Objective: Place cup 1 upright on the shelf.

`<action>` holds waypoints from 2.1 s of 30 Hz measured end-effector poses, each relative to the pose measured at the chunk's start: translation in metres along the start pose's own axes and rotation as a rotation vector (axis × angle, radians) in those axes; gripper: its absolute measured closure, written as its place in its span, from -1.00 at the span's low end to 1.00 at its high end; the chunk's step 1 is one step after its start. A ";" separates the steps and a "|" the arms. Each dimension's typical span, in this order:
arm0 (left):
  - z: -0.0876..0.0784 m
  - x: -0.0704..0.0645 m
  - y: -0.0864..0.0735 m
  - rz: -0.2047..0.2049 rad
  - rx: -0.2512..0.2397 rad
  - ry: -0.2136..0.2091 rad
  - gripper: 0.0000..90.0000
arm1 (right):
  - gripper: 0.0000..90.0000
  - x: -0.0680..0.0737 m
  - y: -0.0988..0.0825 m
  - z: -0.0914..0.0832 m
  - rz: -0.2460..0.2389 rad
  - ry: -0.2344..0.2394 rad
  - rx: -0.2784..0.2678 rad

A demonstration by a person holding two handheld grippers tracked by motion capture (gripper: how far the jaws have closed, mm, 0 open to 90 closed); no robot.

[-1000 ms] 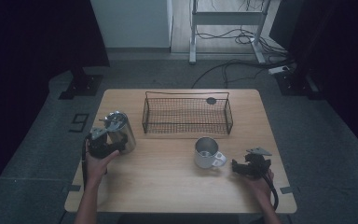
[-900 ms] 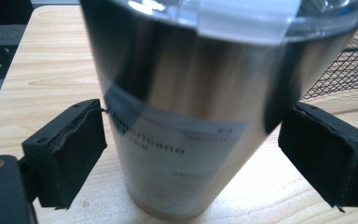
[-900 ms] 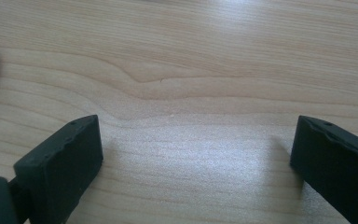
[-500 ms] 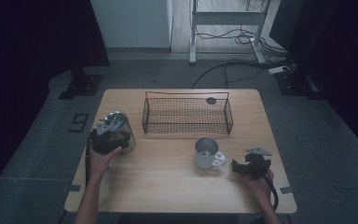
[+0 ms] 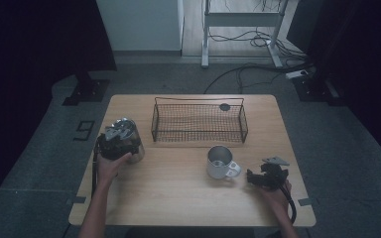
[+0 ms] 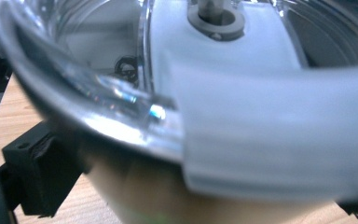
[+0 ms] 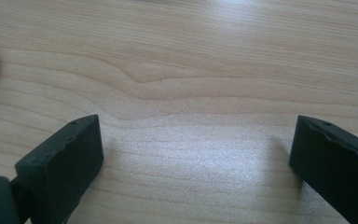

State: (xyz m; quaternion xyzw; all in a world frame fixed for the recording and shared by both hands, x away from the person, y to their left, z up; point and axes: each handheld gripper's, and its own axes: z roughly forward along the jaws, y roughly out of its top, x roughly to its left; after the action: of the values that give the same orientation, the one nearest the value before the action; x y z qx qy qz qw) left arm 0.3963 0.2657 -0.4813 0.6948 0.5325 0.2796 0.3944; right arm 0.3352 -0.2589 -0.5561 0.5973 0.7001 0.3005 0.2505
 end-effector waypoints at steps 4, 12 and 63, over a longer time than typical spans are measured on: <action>0.003 0.001 0.000 -0.001 -0.007 -0.004 -0.97 | -0.95 0.000 0.000 0.000 0.000 -0.001 0.001; 0.004 0.001 -0.001 0.014 -0.015 -0.001 -0.94 | -0.94 0.000 0.000 0.000 0.001 -0.002 0.001; -0.037 -0.020 0.033 0.036 -0.076 -0.060 -0.92 | -0.94 0.000 0.000 0.000 0.000 -0.002 0.000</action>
State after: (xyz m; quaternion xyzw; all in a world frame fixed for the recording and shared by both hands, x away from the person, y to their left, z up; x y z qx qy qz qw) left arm 0.3782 0.2521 -0.4336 0.6968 0.4968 0.2860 0.4312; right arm 0.3350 -0.2592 -0.5560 0.5977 0.6998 0.2999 0.2513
